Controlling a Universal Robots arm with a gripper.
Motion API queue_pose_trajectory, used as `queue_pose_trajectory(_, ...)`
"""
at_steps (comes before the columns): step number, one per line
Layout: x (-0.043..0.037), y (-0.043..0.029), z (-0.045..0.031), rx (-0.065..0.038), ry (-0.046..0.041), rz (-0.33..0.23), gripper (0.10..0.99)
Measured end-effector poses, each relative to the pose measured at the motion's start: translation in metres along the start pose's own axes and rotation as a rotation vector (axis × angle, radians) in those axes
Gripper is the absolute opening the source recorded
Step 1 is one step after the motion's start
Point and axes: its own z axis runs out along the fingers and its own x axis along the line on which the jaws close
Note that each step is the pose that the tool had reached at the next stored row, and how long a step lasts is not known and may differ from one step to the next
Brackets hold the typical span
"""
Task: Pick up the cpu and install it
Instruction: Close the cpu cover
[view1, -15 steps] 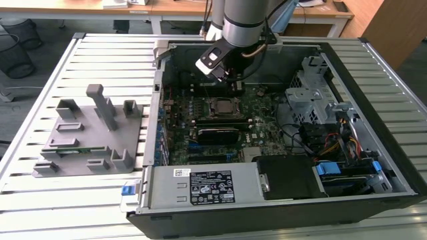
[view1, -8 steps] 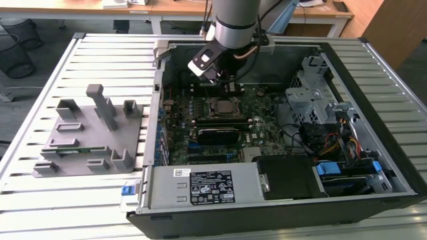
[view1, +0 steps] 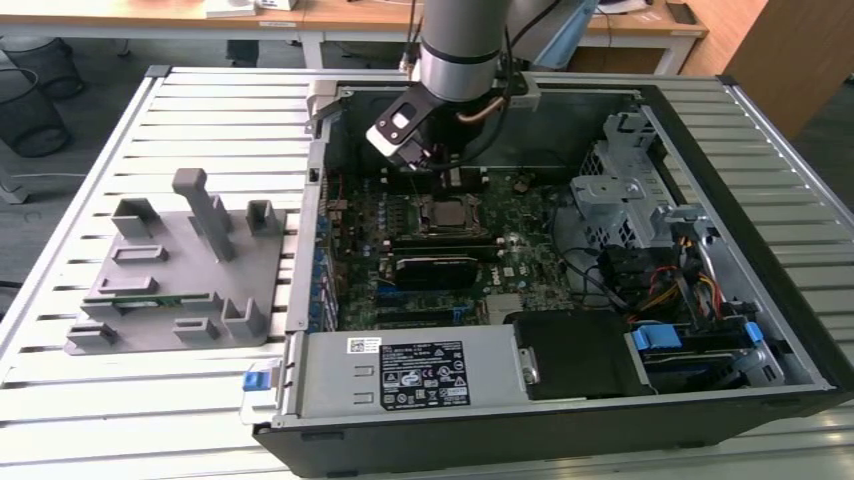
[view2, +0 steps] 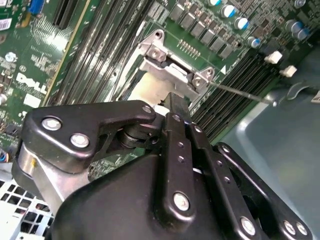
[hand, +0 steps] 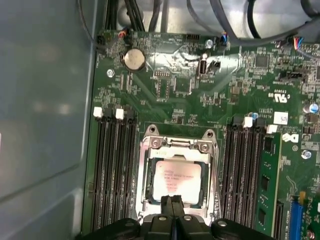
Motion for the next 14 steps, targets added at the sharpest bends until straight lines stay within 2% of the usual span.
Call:
queue_pose_trajectory(4, 0.0001, -0.0049, 0.0046, 0.000, 0.0000, 0.000, 0.106)
queue_pose_trajectory(14, -0.0001, -0.0078, 0.0126, 0.000, -0.0001, 0.000, 0.106)
